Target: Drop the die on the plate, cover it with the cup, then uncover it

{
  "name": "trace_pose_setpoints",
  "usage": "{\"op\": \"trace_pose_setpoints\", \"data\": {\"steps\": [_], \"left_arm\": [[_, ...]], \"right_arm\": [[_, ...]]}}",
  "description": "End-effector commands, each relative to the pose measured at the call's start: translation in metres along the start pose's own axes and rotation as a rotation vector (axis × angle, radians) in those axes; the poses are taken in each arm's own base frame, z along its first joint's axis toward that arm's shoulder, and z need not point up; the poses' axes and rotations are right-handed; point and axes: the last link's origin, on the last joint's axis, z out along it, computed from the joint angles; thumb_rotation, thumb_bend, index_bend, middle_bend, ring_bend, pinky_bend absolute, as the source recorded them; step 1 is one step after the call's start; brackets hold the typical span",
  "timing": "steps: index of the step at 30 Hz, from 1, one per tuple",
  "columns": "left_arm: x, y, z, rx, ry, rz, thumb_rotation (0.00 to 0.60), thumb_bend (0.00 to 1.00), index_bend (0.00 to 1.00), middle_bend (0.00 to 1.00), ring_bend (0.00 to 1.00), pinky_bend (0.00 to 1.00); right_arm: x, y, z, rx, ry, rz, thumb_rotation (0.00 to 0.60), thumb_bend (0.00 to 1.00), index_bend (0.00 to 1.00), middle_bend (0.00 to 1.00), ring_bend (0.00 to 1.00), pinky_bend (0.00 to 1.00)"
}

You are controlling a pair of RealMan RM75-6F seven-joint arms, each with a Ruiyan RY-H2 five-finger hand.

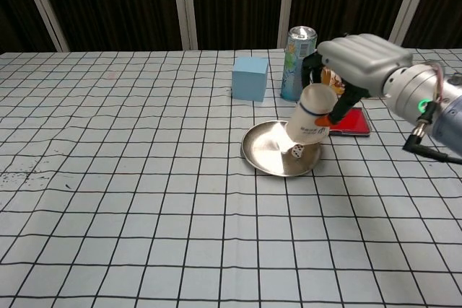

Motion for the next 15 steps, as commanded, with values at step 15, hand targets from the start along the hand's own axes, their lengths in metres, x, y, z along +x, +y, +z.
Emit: {"op": "trace_pose_setpoints", "data": {"steps": [15], "left_arm": [[-0.006, 0.006, 0.0, -0.003, -0.013, 0.025, 0.6, 0.29, 0.16, 0.0, 0.0, 0.02]], "right_arm": [[0.009, 0.122, -0.04, -0.251, -0.09, -0.078, 0.6, 0.34, 0.58, 0.48, 0.23, 0.0]]}}
